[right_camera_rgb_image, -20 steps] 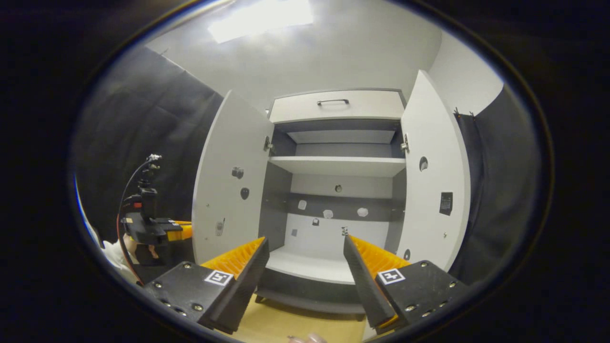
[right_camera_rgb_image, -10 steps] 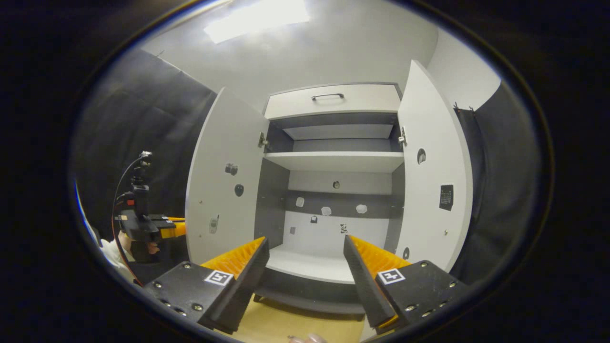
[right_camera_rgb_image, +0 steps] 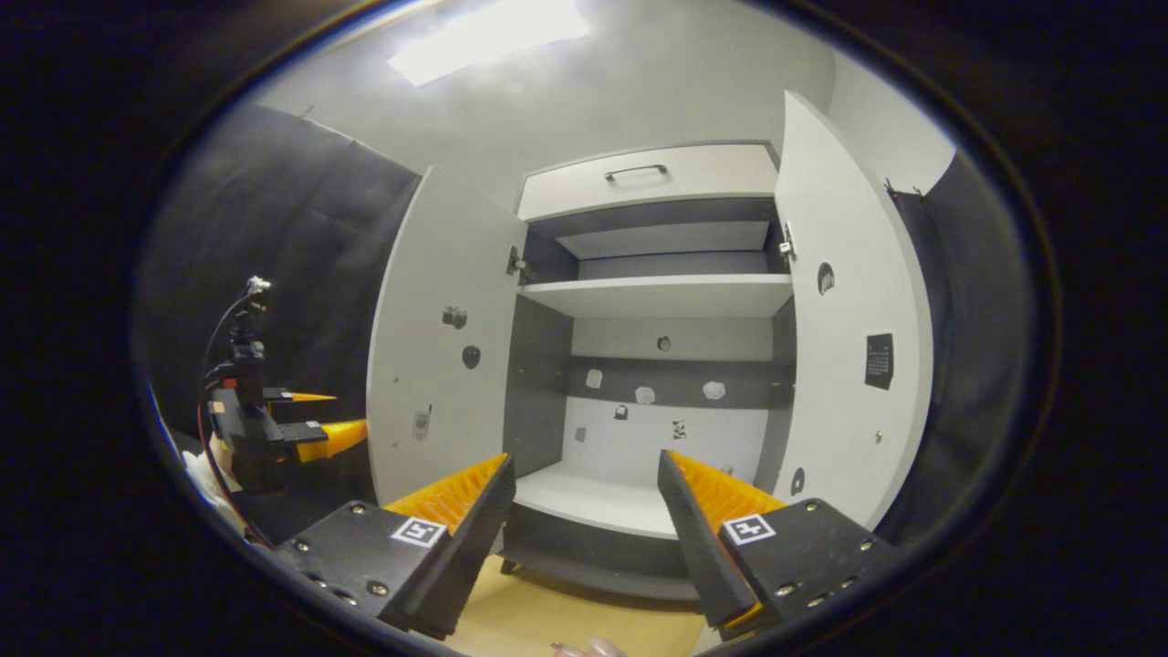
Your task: Open the right door of the double-door shoe cabinet with the right hand, and open the left door with the left hand.
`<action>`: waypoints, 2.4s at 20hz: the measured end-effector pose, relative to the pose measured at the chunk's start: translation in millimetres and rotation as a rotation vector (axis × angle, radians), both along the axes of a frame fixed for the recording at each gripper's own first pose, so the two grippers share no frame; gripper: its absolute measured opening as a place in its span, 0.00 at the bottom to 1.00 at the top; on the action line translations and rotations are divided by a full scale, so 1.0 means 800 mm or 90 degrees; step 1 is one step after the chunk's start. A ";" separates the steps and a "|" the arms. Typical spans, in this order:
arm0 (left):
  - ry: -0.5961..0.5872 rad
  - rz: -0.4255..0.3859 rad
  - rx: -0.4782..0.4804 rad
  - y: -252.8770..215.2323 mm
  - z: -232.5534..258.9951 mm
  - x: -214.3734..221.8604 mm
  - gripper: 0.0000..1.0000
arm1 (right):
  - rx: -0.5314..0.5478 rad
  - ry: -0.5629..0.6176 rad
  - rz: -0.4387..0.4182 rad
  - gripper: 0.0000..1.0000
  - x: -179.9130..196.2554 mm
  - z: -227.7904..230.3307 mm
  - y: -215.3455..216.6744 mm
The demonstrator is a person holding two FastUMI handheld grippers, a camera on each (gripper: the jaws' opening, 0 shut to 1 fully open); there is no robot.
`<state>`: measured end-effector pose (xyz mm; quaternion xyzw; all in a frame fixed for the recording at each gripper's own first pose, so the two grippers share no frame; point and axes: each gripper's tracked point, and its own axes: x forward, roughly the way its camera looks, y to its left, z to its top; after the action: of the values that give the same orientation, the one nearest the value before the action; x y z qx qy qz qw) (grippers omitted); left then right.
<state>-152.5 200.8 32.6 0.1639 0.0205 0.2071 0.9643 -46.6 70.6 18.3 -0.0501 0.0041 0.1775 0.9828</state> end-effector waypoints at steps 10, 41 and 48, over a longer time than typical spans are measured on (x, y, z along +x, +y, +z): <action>-0.059 -0.053 -0.034 -0.135 0.048 -0.024 0.96 | -0.005 0.018 0.033 0.94 -0.027 -0.005 -0.032; -0.051 -0.284 -0.171 -0.296 -0.002 0.169 0.96 | 0.039 0.020 -0.104 0.94 0.025 -0.027 -0.094; -0.043 -0.281 -0.176 -0.290 -0.007 0.167 0.96 | 0.028 0.011 -0.103 0.94 0.026 -0.027 -0.085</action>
<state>-19.2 -30.8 27.1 0.0237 -0.0200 -0.0074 0.9995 -26.2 2.8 -3.1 -0.0263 0.0125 0.0983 0.9947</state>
